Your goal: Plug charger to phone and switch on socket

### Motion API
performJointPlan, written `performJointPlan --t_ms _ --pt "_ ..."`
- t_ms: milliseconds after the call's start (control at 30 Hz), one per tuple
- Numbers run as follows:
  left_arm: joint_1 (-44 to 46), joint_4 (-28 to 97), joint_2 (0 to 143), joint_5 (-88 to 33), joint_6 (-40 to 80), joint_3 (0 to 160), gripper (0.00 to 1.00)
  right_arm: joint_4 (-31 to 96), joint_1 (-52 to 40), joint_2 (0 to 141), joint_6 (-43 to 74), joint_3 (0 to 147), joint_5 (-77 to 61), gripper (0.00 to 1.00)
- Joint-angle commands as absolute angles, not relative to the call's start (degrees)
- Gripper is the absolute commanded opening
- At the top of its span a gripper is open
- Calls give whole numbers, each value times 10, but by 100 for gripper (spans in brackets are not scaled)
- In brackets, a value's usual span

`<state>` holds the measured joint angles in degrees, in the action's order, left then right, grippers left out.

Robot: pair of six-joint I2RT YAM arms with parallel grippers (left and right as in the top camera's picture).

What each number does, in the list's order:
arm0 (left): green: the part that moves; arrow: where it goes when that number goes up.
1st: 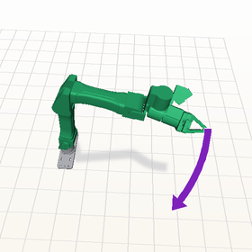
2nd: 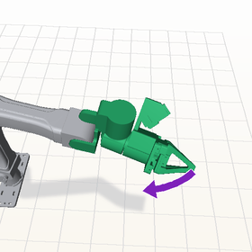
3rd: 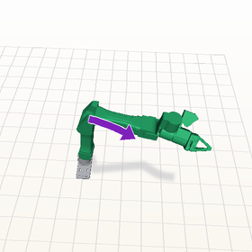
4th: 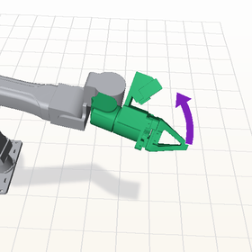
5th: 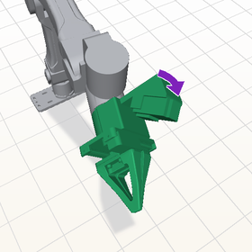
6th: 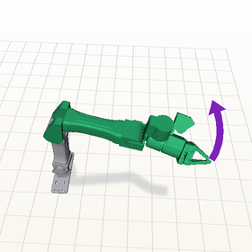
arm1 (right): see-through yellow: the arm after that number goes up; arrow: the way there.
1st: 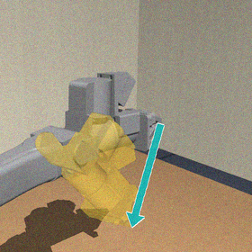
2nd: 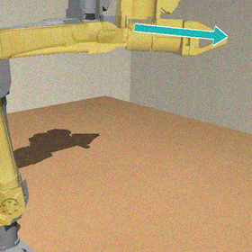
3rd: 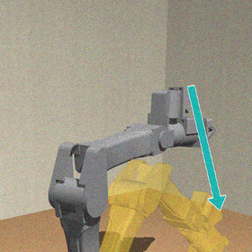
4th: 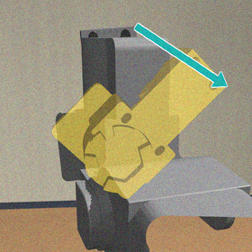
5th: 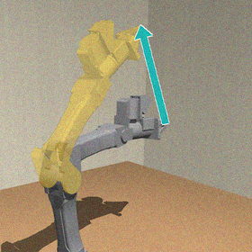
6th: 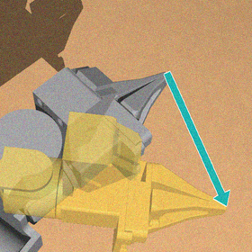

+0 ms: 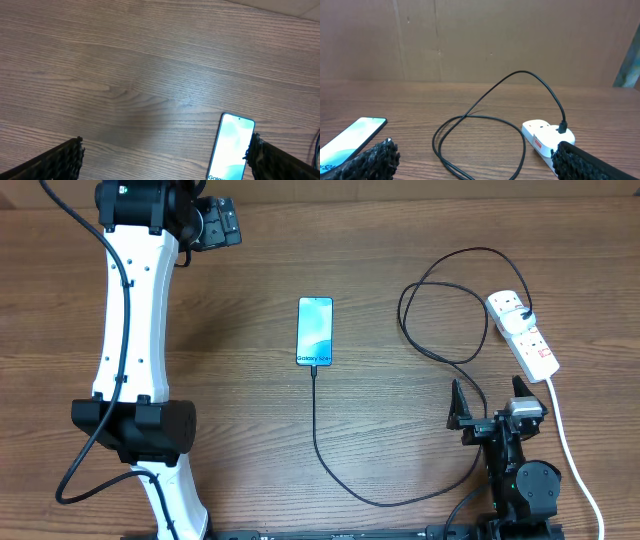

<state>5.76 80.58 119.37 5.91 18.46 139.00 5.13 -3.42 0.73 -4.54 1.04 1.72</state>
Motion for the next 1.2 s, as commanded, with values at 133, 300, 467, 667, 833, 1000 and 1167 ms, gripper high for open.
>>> performJointPlan --t_ms 133,300,467,667,833,1000,1167 --pt "90 784 1173 104 161 1334 100 48 -36 2 -48 4 16 100" --pt "86 698 1095 113 152 1213 100 48 -36 2 -48 4 16 100" --pt "82 612 998 114 103 1068 100 47 -36 2 -48 4 16 100" --pt "65 505 890 112 42 904 100 48 -36 2 -48 4 16 100" --pt "25 447 814 63 42 791 100 48 -36 2 -48 4 16 100" --pt "-6 364 743 6 42 682 100 48 -36 2 -48 4 16 100" --pt "-10 296 671 -8 42 591 99 48 -36 2 -48 4 16 100"
